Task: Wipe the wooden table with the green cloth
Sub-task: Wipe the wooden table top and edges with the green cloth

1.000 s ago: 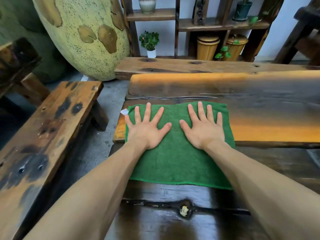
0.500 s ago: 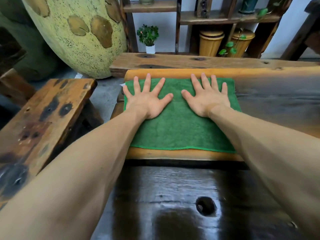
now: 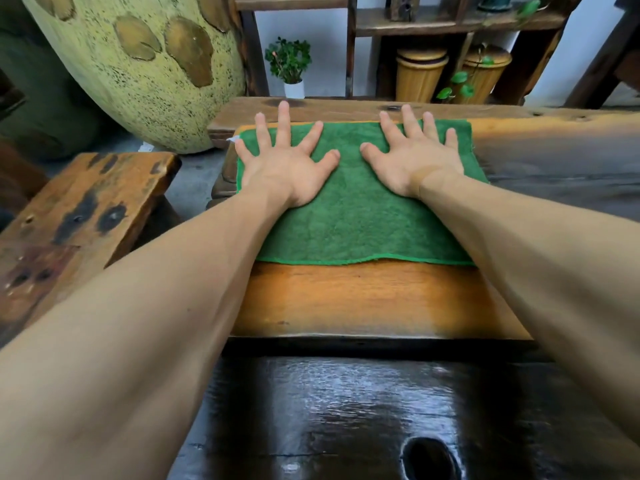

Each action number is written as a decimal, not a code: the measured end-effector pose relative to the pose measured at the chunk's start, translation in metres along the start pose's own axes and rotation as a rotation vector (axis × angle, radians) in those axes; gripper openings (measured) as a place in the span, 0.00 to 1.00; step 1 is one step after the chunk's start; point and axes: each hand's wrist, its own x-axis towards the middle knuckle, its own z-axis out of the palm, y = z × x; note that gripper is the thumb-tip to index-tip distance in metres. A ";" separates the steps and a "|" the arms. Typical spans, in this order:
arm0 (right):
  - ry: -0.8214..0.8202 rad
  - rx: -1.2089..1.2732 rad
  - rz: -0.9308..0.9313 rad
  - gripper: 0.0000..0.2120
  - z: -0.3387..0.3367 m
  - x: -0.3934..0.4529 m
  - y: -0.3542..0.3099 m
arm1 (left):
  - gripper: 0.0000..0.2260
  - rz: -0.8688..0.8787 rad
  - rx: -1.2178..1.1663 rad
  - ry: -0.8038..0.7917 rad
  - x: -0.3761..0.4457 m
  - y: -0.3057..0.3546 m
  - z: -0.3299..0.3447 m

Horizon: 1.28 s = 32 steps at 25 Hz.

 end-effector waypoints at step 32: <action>-0.135 -0.049 0.011 0.38 -0.020 -0.327 0.108 | 0.40 0.055 0.012 -0.237 -0.322 0.100 -0.014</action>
